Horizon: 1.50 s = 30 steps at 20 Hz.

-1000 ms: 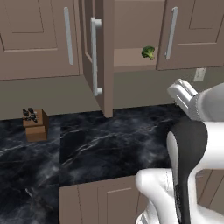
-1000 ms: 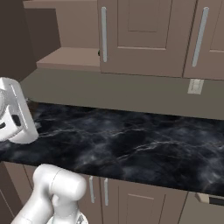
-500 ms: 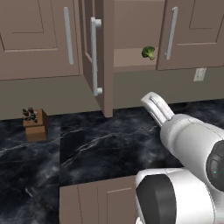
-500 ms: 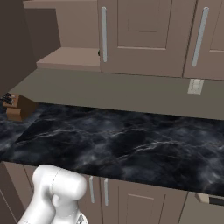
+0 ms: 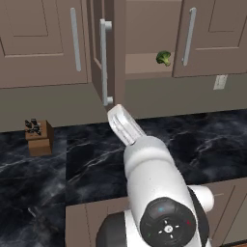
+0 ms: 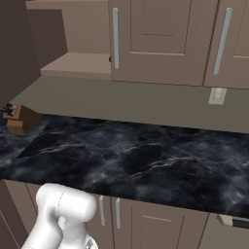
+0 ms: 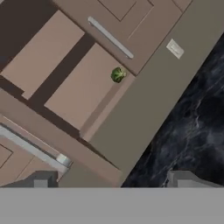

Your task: Pick the cucumber, broccoli from the counter and place them in the cabinet. Then close the cabinet.

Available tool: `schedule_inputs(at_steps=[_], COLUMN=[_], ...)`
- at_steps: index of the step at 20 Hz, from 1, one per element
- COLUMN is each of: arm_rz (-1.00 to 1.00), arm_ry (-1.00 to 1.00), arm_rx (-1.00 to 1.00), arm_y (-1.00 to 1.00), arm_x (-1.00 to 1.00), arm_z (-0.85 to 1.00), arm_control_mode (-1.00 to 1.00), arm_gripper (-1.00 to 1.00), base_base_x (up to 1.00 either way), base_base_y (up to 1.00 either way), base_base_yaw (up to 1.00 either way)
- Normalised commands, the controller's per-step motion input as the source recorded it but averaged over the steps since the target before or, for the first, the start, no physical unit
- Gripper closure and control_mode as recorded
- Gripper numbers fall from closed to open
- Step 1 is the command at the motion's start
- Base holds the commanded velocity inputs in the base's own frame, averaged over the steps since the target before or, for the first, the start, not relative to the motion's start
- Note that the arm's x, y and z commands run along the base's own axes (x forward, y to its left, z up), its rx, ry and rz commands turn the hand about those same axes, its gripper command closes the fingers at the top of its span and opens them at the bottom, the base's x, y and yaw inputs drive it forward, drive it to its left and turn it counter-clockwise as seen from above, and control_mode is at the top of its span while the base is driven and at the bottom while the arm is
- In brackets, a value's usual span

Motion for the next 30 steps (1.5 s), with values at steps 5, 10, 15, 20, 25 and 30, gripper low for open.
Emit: schedule_inputs(at_steps=[5, 10, 15, 20, 25, 30], arm_rz=[-0.02, -0.11, -0.14, -0.31, -0.36, -0.36], arm_ry=[-0.18, -0.12, -0.11, -0.18, -0.10, -0.11], arm_rx=[-0.03, -0.01, -0.01, -0.02, 0.00, 0.00], arm_y=[0.72, 0.57, 0.58, 0.08, -0.48, -0.74], arm_x=[0.54, 1.00, 0.97, 0.57, 0.07, 0.00], arm_z=[0.00, 0.00, -0.04, 0.24, 0.38, 0.35], arm_control_mode=[-1.00, -1.00, -1.00, -1.00, -1.00, -1.00], arm_gripper=[-1.00, -1.00, -1.00, -1.00, -1.00, -1.00], base_base_x=[0.00, 0.00, 0.00, 0.00, 0.00, 0.00], base_base_y=[0.00, 0.00, 0.00, 0.00, 0.00, 0.00], base_base_yaw=[0.00, 0.00, 0.00, 0.00, 0.00, 0.00])
